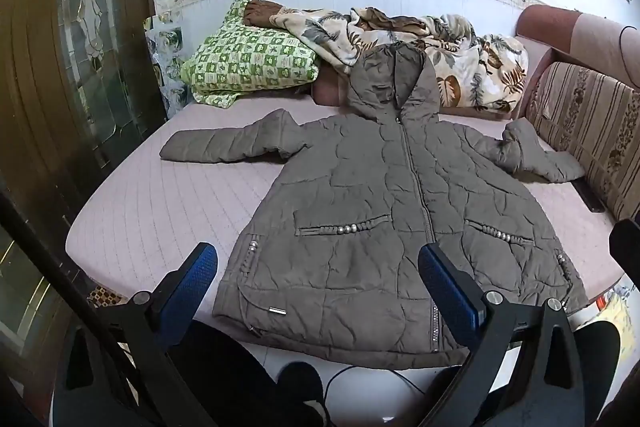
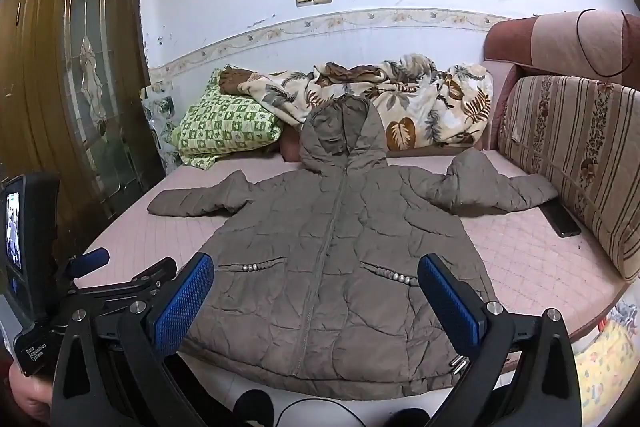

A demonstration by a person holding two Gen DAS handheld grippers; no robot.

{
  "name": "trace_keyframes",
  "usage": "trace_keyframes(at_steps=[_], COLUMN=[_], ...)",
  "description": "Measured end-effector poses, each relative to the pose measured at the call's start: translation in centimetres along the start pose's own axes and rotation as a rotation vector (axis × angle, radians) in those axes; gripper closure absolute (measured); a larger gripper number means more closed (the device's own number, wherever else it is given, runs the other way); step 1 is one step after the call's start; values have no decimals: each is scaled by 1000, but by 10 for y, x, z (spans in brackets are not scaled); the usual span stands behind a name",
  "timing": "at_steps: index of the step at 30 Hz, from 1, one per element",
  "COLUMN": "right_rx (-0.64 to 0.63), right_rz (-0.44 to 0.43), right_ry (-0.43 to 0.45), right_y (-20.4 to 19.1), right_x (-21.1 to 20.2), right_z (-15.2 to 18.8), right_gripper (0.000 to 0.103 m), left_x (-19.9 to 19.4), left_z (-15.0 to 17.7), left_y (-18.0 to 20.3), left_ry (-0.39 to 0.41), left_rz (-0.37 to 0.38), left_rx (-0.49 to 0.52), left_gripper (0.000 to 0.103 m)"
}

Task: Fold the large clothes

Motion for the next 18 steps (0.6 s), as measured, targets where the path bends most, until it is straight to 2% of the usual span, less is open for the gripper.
trace_keyframes(at_steps=[18], right_rx=[6], right_rz=[-5], right_ry=[-15], right_y=[2], right_x=[1], right_z=[-1], right_gripper=[0], left_x=[7], left_z=[2], left_y=[1], left_ry=[4], left_rz=[1], left_rx=[0], left_gripper=[3])
Point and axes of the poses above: each gripper's, at about its wrist camera, not at the fingertips, and x roughly the way its jaws point, y to its right, z to its underside, the point moved 10 cm from there along x, roughly the way its jaws point, and after that the axes turned 12 degrees about y, right-handed, at the moved point
